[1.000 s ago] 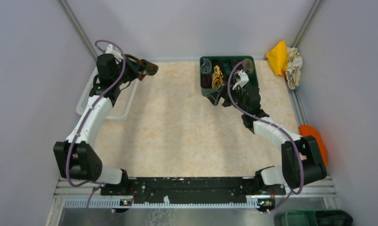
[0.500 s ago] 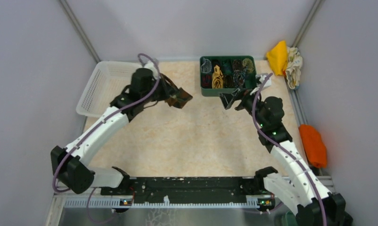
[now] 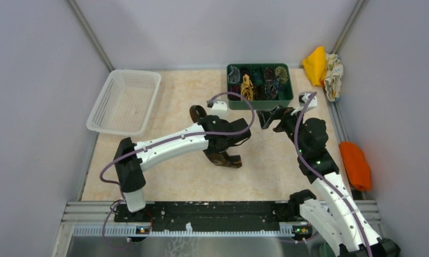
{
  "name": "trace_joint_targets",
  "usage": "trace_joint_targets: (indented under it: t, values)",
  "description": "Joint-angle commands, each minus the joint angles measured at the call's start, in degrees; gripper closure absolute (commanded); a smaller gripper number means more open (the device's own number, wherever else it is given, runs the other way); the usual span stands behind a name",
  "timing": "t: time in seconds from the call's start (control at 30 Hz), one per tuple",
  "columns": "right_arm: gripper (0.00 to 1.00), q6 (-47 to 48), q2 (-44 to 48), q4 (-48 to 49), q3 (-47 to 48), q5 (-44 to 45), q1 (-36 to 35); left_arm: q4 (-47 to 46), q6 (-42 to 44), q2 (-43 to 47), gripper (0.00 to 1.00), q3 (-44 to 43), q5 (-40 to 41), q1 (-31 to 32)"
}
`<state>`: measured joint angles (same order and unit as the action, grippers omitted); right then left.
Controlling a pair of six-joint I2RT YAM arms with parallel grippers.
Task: Roll the ties
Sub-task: Place the tie at the center of the board.
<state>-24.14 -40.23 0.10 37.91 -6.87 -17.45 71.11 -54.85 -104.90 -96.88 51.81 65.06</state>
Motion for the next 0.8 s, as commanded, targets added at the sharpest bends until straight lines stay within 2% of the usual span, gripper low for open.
trace_joint_targets:
  t: [0.0, 0.1, 0.13, 0.2, 0.3, 0.37, 0.4, 0.47, 0.63, 0.77]
  values:
    - [0.01, 1.5, 5.0, -1.6, 1.0, 6.6, 0.0, 9.9, -13.6, 5.2, 1.0, 1.0, 13.0, -0.4]
    - [0.01, 2.2, 7.4, -2.5, 1.1, 9.6, 0.0, 8.6, -21.1, 8.6, 1.0, 3.7, 20.5, 1.0]
    - [0.01, 2.3, 7.8, -2.7, 1.2, 9.9, -0.1, 4.2, -18.1, 9.5, 1.0, 4.0, 22.2, 1.2]
    - [0.01, 2.2, 8.0, -3.2, 1.4, 10.2, 0.0, -11.8, -2.2, 11.2, 1.0, 5.0, 23.1, 1.4]
    - [0.01, 1.9, 8.5, -3.5, 1.3, 10.8, 0.0, -43.5, 26.4, 15.3, 1.0, 12.2, 20.1, 2.4]
    - [0.01, 2.2, 9.3, -4.4, 1.1, 12.6, -0.1, -67.0, 40.6, 19.3, 1.0, 20.7, 10.6, 2.4]
    - [0.01, 2.5, 9.9, -5.0, 1.1, 14.0, 0.0, -75.2, 42.2, 21.7, 1.0, 24.0, 5.8, 2.4]
    - [0.01, 3.5, 11.4, -5.9, 1.2, 16.9, 0.0, -82.6, 42.5, 23.2, 1.0, 26.7, -1.6, 2.2]
    - [0.01, 5.5, 15.1, -8.3, 2.2, 20.1, 0.0, -90.2, 46.8, 19.7, 1.0, 25.6, -14.7, 2.0]
    - [0.01, 6.0, 16.3, -9.6, 2.6, 20.5, 0.0, -93.2, 45.9, 15.7, 1.0, 27.9, -16.8, 1.9]
